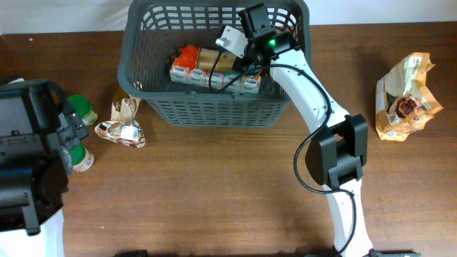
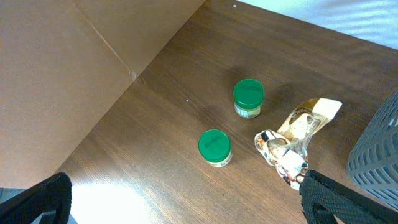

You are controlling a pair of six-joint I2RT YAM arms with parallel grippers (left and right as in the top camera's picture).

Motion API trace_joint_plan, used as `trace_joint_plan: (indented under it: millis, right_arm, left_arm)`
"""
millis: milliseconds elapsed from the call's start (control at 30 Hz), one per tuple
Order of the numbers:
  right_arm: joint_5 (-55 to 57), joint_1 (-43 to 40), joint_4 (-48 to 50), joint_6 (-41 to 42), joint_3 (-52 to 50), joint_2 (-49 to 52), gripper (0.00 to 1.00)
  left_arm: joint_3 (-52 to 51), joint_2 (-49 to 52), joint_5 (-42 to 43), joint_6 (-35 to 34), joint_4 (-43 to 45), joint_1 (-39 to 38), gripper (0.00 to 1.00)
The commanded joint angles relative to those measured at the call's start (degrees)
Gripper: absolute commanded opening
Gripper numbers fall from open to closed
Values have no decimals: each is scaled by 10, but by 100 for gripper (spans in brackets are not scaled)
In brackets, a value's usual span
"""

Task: Pack container
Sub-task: 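Carry the pasta pack into the basket and release it, then grasp the brown Nescafé coffee bag with the right gripper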

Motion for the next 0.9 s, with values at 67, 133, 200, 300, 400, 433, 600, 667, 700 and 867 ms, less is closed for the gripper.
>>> trace_joint_plan:
  millis: [67, 133, 200, 300, 400, 433, 600, 667, 700, 867]
  right_arm:
    - [16, 14, -7, 70, 14, -73, 83]
    - [17, 14, -11, 118, 14, -105, 85]
    - [19, 9, -19, 193, 15, -144, 91]
    - [19, -14, -42, 311, 15, -207, 100]
    - [2, -62, -91, 395, 15, -266, 99]
    - [-12, -88, -115, 414, 15, -285, 99]
    - [-40, -228, -228, 491, 15, -319, 99]
    - [-44, -285, -270, 518, 13, -312, 99]
    - [-55, -314, -289, 527, 12, -304, 99]
    - [-95, -414, -330, 529, -18, -247, 99]
  left_arm:
    - [1, 0, 4, -10, -1, 3, 99]
    - [1, 0, 4, -10, -1, 3, 99]
    - [1, 0, 4, -10, -1, 3, 99]
    - [1, 0, 4, -10, 0, 3, 99]
    - [1, 0, 4, -10, -1, 3, 99]
    - [1, 0, 4, -10, -1, 3, 99]
    - [1, 0, 4, -10, -1, 3, 99]
    - [1, 0, 4, -10, -1, 3, 99]
    - [1, 0, 4, -10, -1, 3, 99]
    - [1, 0, 4, -10, -1, 3, 99]
